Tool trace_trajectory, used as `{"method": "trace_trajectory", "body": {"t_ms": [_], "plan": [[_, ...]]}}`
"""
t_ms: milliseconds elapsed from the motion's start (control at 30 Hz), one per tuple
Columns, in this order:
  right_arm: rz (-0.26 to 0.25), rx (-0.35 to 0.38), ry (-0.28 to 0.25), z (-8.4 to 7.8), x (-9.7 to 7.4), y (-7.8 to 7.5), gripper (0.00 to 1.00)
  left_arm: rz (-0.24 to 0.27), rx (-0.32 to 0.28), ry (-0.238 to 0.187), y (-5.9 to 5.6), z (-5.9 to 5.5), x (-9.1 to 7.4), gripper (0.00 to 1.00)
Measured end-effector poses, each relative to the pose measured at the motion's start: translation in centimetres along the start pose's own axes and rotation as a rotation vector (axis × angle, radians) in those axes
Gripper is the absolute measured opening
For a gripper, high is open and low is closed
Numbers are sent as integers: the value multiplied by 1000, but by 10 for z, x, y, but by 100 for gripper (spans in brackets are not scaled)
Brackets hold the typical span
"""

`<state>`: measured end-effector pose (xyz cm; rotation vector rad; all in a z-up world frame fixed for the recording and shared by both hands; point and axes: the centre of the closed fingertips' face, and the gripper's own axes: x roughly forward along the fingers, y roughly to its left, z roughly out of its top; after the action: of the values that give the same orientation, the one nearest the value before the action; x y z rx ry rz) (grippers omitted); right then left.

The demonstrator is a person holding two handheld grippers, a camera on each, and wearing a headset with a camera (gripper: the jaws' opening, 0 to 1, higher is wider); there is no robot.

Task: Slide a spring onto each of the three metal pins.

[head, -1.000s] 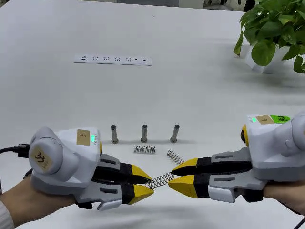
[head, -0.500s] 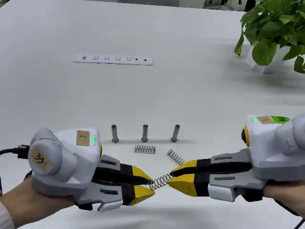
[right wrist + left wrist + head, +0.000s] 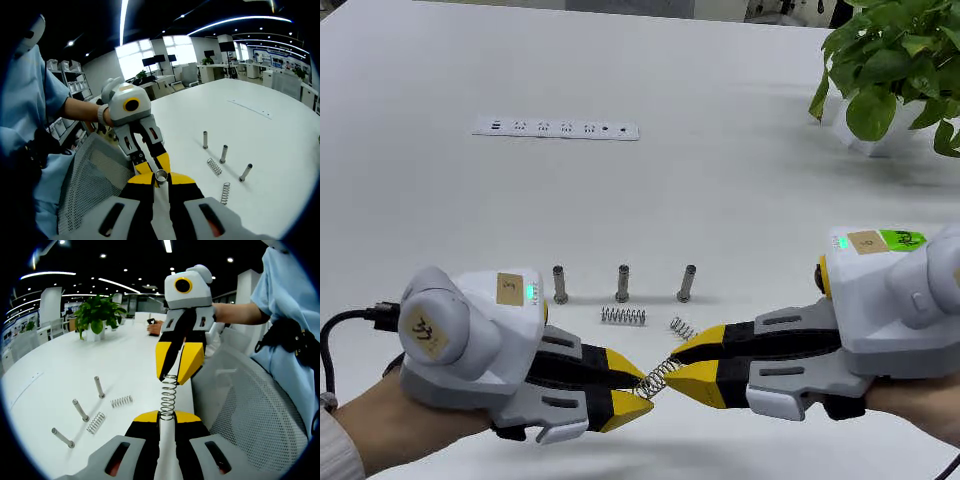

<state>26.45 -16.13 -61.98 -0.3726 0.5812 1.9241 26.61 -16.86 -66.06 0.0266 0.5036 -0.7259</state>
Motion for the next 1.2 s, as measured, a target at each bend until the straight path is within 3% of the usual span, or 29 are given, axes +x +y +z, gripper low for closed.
{"method": "trace_trajectory", "body": {"t_ms": [567,667,900,1033,1200], "plan": [[3,-71,50,-2,2,2,12,-3,4,1,-4,-1,2,9],[11,-125,66,-2,1,3,17,-7,6,-5,-5,1,3,9],[67,-251,193,-6,-3,2,19,-24,22,-5,-8,3,6,9],[150,-291,288,-16,-4,7,19,-48,35,5,-11,3,7,9],[182,-335,338,-19,1,9,18,-59,44,13,-14,3,9,9]]}}
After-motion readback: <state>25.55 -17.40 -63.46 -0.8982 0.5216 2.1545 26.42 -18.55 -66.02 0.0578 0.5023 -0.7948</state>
